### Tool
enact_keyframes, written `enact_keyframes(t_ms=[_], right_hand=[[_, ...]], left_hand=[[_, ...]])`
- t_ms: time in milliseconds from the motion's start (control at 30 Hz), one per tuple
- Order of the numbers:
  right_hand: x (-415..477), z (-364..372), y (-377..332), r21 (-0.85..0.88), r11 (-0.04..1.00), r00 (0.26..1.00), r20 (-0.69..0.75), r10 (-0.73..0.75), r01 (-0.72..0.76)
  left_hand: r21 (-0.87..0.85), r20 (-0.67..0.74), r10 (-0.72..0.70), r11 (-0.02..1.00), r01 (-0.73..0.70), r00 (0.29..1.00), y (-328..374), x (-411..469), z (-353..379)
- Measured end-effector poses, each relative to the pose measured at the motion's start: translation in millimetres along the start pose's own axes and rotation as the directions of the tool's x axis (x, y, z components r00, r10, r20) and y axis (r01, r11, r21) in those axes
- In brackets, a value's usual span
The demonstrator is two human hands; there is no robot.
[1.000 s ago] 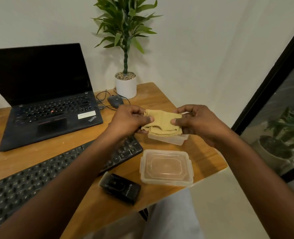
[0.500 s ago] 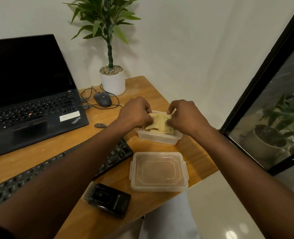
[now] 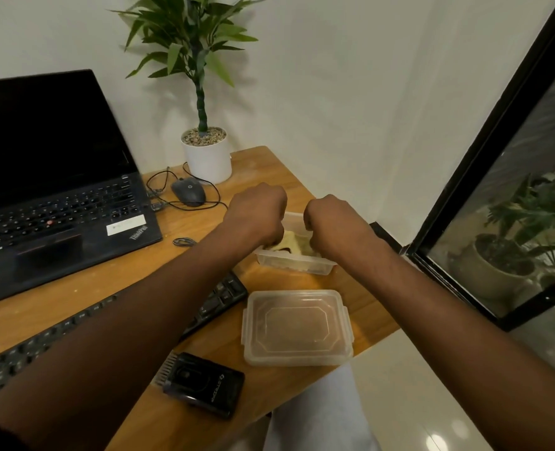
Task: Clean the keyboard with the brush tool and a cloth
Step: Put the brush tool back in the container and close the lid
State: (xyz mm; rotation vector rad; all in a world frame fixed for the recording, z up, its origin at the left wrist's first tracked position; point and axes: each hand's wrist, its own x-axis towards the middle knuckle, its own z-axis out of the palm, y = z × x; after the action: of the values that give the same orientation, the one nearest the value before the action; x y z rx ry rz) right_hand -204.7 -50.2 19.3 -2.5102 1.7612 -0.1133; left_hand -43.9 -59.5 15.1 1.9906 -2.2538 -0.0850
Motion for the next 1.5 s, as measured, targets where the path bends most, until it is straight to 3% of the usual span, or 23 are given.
enact_keyframes(t_ms=[133,267,400,567,733,867,967,1133,1400,1500], right_hand=[[-9,-9,8,0.085,0.996,0.995,-0.102,0.012,-0.003],[-37,-21,5,0.402,0.916,0.984,-0.166,0.068,0.004],[-84,-24,-21,0.615,0.787,0.989,-0.143,0.042,0.055],[-132,-10,-57,0.767,0.638,0.998,-0.061,-0.026,0.063],[-168,13,-90,0.699,0.706,0.992,-0.045,-0.116,0.114],[-185,33,-112,0.442,0.874,0.971,0.029,-0.238,0.201],[-189,47,-121,0.333,0.907,0.957,0.038,-0.288,0.26],[-188,60,-123,0.33,0.909,0.96,0.029,-0.279,0.254],[-180,37,-102,0.511,0.837,0.973,0.009,-0.232,0.195],[-169,21,-87,0.507,0.836,0.974,-0.034,-0.223,0.209]], left_hand=[[-0.126,-0.132,0.006,0.992,-0.022,0.991,-15,-8,-8],[-0.294,-0.212,-0.024,0.955,-0.041,0.977,-24,-45,-33],[-0.418,-0.183,-0.023,0.907,-0.057,0.983,-31,-108,-50],[-0.485,-0.08,-0.103,0.873,0.052,0.991,-51,-192,-49],[-0.501,-0.009,-0.244,0.841,0.207,0.97,-75,-263,-28],[-0.539,-0.007,-0.299,0.805,0.249,0.954,-85,-298,-6],[-0.599,-0.009,-0.3,0.766,0.234,0.954,-86,-309,4],[-0.601,0.019,-0.235,0.774,0.199,0.972,-84,-311,6],[-0.592,0.033,-0.052,0.803,0.061,0.998,-92,-282,-6],[-0.546,0.045,-0.011,0.837,0.034,0.999,-85,-258,-13]])
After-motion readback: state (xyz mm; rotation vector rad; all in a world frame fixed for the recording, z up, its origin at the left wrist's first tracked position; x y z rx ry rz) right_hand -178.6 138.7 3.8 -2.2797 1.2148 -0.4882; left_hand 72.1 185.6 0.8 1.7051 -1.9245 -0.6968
